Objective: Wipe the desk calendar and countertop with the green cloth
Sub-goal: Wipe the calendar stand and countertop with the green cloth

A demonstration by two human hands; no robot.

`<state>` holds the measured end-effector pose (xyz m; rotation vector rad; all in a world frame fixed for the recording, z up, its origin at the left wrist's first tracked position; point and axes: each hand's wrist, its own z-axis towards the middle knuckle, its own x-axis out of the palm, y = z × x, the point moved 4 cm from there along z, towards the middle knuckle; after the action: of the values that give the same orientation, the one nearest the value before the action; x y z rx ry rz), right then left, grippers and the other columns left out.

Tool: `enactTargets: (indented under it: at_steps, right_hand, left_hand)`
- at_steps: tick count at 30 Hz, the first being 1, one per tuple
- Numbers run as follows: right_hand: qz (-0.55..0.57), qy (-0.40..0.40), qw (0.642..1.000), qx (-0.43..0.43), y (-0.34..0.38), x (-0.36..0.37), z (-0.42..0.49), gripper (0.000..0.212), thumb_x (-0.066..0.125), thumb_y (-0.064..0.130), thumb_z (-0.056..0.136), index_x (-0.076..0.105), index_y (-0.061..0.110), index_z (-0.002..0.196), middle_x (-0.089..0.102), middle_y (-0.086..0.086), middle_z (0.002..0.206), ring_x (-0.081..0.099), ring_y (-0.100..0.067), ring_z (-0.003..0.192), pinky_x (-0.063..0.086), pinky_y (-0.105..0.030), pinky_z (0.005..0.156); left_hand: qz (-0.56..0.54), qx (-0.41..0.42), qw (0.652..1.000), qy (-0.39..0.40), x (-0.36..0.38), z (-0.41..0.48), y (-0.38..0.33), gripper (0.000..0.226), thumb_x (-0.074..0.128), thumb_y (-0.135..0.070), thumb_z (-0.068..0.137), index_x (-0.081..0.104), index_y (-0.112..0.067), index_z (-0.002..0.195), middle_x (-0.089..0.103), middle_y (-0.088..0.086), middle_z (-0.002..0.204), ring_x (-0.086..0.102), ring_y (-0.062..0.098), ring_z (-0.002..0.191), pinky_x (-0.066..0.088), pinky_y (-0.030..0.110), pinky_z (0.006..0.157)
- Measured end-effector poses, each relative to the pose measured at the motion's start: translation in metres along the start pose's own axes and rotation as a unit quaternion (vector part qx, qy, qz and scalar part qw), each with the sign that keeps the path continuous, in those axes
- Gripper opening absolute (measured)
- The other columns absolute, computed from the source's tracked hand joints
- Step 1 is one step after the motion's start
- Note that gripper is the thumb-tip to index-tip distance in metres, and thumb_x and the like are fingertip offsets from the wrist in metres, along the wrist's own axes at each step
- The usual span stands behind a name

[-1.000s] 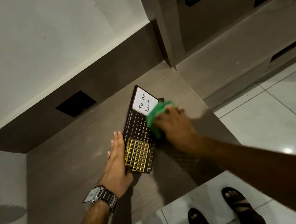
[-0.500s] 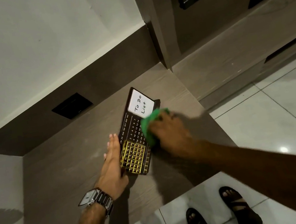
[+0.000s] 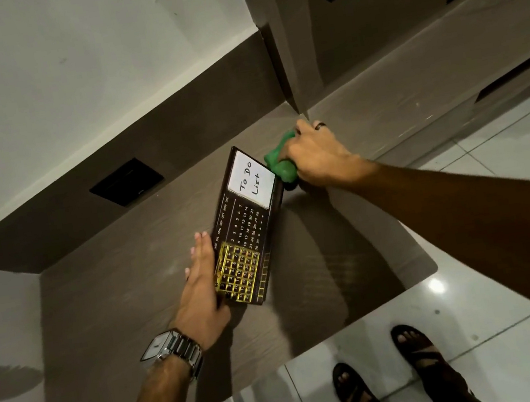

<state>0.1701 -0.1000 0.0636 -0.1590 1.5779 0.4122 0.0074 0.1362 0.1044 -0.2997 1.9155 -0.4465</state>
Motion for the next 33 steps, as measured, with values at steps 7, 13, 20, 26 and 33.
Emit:
enactTargets:
  at_steps: [7, 13, 20, 26, 33]
  right_hand:
    - [-0.08, -0.033, 0.993, -0.076, 0.06, 0.009, -0.036, 0.016, 0.066, 0.024, 0.088, 0.065, 0.012, 0.099, 0.068, -0.008, 0.097, 0.048, -0.024, 0.096, 0.048, -0.043, 0.078]
    - [-0.036, 0.047, 0.967, -0.247, 0.135, 0.026, -0.096, 0.027, 0.072, 0.04, 0.083, 0.063, 0.022, 0.1, 0.067, 0.001, 0.106, 0.044, -0.025, 0.111, 0.044, -0.044, 0.09]
    - [0.067, 0.132, 0.924, -0.353, 0.171, 0.038, -0.142, 0.017, 0.057, 0.028, 0.094, 0.064, 0.016, 0.103, 0.062, -0.004, 0.097, 0.048, -0.023, 0.102, 0.048, -0.037, 0.078]
    - [0.432, 0.073, 0.894, -0.099, 0.109, 0.002, -0.113, 0.046, 0.066, 0.0, 0.077, 0.064, 0.012, 0.122, 0.06, -0.015, 0.113, 0.051, -0.02, 0.105, 0.045, -0.033, 0.091]
    - [0.251, -0.167, 0.933, -0.197, 0.092, 0.026, -0.091, 0.069, 0.069, -0.008, 0.07, 0.051, 0.005, 0.135, 0.046, -0.018, 0.148, 0.037, -0.036, 0.139, 0.035, -0.052, 0.112]
  left_hand:
    - [-0.003, -0.002, 1.0, 0.013, 0.0, 0.002, 0.002, 0.115, 0.059, 0.009, 0.069, -0.023, -0.035, 0.137, -0.016, -0.001, 0.157, -0.011, 0.018, 0.145, 0.004, 0.054, 0.119]
    - [-0.009, -0.002, 1.0, 0.014, -0.001, 0.001, 0.001, 0.114, 0.063, 0.005, 0.07, -0.022, -0.033, 0.138, -0.015, -0.001, 0.157, -0.009, 0.019, 0.144, 0.004, 0.053, 0.119]
    - [-0.004, -0.009, 1.0, 0.003, -0.003, 0.0, -0.001, 0.116, 0.057, 0.015, 0.067, -0.02, -0.029, 0.142, -0.016, -0.002, 0.156, -0.009, 0.016, 0.144, 0.005, 0.05, 0.12]
    - [-0.016, -0.008, 1.0, 0.006, -0.002, -0.003, 0.0, 0.115, 0.059, 0.012, 0.07, -0.019, -0.033, 0.142, -0.016, -0.007, 0.155, -0.008, 0.015, 0.145, 0.007, 0.051, 0.12]
    - [-0.02, -0.003, 1.0, 0.005, 0.0, -0.002, 0.003, 0.115, 0.06, 0.011, 0.07, -0.017, -0.034, 0.143, -0.003, -0.001, 0.159, 0.001, 0.02, 0.146, 0.013, 0.052, 0.119]
